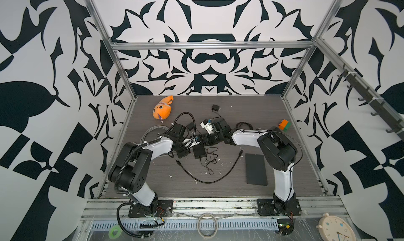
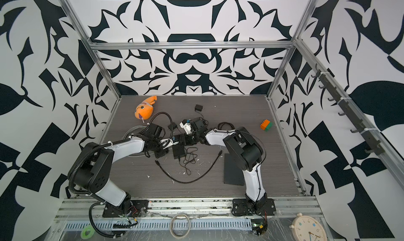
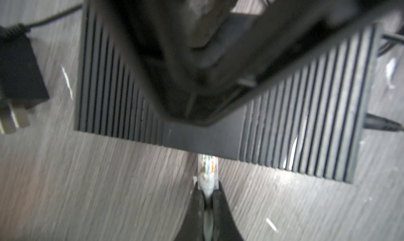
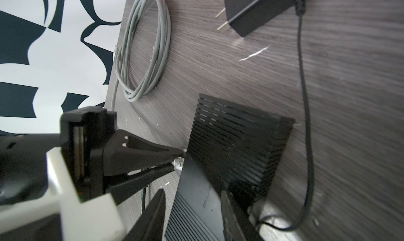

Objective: Insert the plug into the switch port

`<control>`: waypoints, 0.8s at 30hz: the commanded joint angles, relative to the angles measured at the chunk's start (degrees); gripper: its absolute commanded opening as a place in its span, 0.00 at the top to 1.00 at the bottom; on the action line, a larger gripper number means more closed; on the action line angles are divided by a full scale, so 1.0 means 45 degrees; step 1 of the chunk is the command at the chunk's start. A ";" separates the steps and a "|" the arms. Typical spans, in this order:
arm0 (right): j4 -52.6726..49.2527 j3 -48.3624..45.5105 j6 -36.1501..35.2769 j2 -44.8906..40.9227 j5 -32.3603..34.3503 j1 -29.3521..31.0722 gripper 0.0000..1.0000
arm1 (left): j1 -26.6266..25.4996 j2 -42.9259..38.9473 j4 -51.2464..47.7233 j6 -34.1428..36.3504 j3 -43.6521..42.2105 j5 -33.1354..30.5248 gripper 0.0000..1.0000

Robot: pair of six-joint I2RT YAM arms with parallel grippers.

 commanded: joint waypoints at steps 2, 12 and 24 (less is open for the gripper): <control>-0.1703 -0.0069 -0.0547 0.0534 -0.0010 -0.0189 0.53 | -0.0350 -0.0122 0.0696 -0.0020 -0.0353 0.0548 1.00; -0.2159 -0.0311 -0.1008 -0.0639 0.0385 -0.0762 0.53 | -0.0357 -0.0087 0.0450 0.0113 -0.0521 0.0266 1.00; -0.2423 -0.0089 -0.1315 -0.0144 0.0678 -0.0876 0.53 | -0.0355 -0.0251 -0.2101 0.0678 0.0282 0.0785 1.00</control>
